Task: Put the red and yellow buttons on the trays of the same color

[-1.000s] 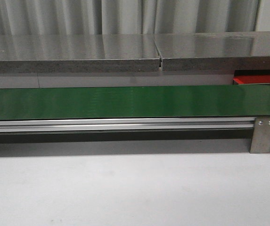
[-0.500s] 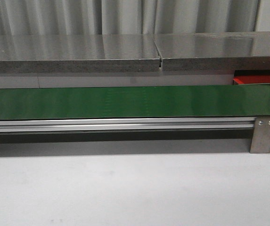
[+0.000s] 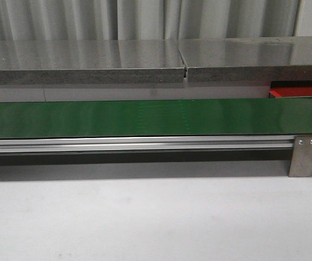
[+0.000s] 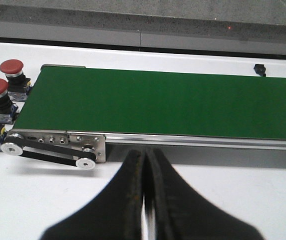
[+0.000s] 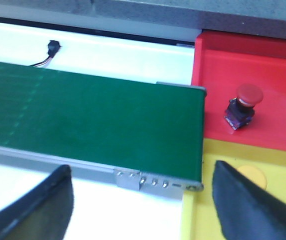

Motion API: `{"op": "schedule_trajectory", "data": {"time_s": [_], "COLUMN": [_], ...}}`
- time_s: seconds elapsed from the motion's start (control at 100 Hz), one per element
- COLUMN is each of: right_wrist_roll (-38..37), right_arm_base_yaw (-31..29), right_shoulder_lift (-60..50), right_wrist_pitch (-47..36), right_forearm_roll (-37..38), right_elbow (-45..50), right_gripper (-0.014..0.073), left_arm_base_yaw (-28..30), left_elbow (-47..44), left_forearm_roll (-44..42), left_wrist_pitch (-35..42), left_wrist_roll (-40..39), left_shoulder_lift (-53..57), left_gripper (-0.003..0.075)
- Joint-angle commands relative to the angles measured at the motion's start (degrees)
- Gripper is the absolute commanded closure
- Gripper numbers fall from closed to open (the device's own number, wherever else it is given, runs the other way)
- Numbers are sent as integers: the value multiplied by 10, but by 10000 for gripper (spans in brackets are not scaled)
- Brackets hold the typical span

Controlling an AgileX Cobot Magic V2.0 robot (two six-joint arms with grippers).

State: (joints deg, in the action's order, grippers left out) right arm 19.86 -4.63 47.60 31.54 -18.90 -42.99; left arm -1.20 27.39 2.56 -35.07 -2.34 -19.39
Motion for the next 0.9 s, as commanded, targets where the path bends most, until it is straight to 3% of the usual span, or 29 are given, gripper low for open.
{"op": "schedule_trajectory", "data": {"time_s": [0.0, 0.1, 0.31, 0.89], "right_wrist_roll": [6, 6, 6, 6], "right_arm_base_yaw": [1, 1, 1, 1], "right_shoulder_lift": [-39, -76, -108, -108], "right_wrist_pitch": [-19, -9, -7, -8], "right_forearm_roll": [-7, -7, -7, -7], "right_elbow": [5, 25, 36, 36], "right_gripper": [115, 246, 668, 662], "left_arm_base_yaw": [-4, -4, -4, -4], "left_elbow": [16, 16, 16, 16], "left_forearm_roll": [5, 5, 5, 5], "left_wrist_pitch": [42, 42, 42, 43], "left_wrist_roll": [-2, -2, -2, -2], "left_shoulder_lift": [-3, -3, -3, -3], "left_gripper": [739, 739, 739, 739]}}
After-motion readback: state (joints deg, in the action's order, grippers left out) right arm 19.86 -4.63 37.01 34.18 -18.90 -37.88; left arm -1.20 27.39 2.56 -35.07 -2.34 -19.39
